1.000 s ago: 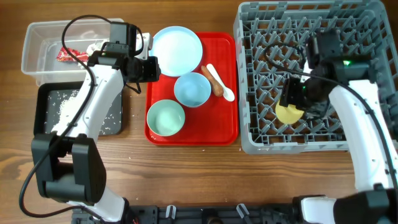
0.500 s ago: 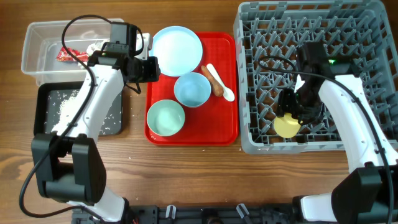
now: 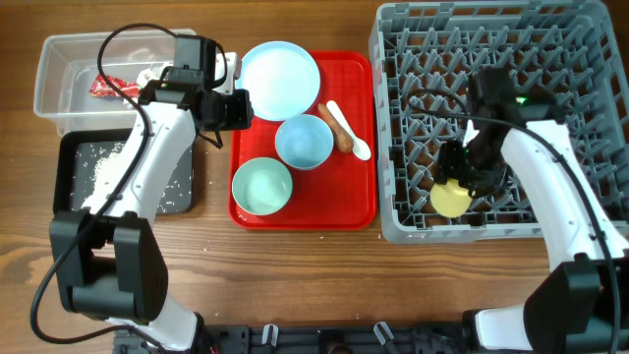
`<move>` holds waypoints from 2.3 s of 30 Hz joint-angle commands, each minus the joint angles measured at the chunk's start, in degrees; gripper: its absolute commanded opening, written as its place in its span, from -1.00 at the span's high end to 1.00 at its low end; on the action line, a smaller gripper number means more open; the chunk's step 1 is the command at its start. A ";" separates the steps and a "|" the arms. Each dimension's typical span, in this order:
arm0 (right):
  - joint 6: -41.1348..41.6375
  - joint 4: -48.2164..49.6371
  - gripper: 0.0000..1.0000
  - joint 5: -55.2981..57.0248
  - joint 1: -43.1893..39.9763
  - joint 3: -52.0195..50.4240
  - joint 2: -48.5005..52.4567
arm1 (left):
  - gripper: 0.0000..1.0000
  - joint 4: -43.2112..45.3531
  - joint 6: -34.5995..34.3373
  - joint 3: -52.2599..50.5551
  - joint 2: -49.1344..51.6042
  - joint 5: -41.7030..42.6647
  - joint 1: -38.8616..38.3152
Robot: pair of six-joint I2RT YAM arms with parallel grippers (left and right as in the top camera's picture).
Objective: Sort waste into correct bins and load items into the dishwasher rack
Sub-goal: 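Place the yellow cup upside down in the dish rack with right gripper, then move the right gripper to the blue bowl and grasp its rim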
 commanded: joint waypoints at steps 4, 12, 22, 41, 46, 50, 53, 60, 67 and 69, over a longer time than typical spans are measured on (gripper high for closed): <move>0.26 3.26 -0.12 -0.50 0.22 -2.93 0.57 | 0.35 -0.04 0.28 0.46 -1.03 -0.70 -0.15; 0.26 3.65 -0.47 -0.52 0.24 -2.91 0.57 | 0.36 -0.04 0.28 0.46 -1.03 -0.70 -0.15; 0.22 3.28 -0.71 -0.50 0.22 -0.24 0.52 | 0.36 -0.44 0.28 0.46 -1.03 -0.68 -0.15; -2.45 11.52 -0.58 -13.27 5.95 20.61 0.52 | 0.33 -5.42 -7.17 0.46 -1.05 4.09 -1.27; -1.40 14.88 -0.61 -13.22 7.21 20.61 0.55 | 0.15 -10.93 -11.61 0.46 -1.05 3.98 -7.06; -1.42 15.26 -0.62 -13.20 7.26 20.55 0.55 | 0.03 -16.26 -19.12 0.15 -1.05 -3.78 -14.82; -1.51 15.89 -0.62 -12.57 7.26 20.50 0.55 | 0.06 -15.23 -21.09 -2.21 -1.03 -7.89 -19.63; -2.78 15.21 -0.63 -12.59 7.26 20.50 0.55 | 0.16 -11.76 -21.20 -5.90 -1.03 -12.83 -23.37; -2.75 15.43 -0.63 -13.09 7.69 20.44 0.66 | 0.16 -10.67 -21.18 -5.97 -0.94 -13.18 -23.34; -2.64 16.28 -0.63 -13.07 9.73 20.37 1.38 | 0.16 -9.62 -20.98 -5.22 -1.29 -13.38 -22.73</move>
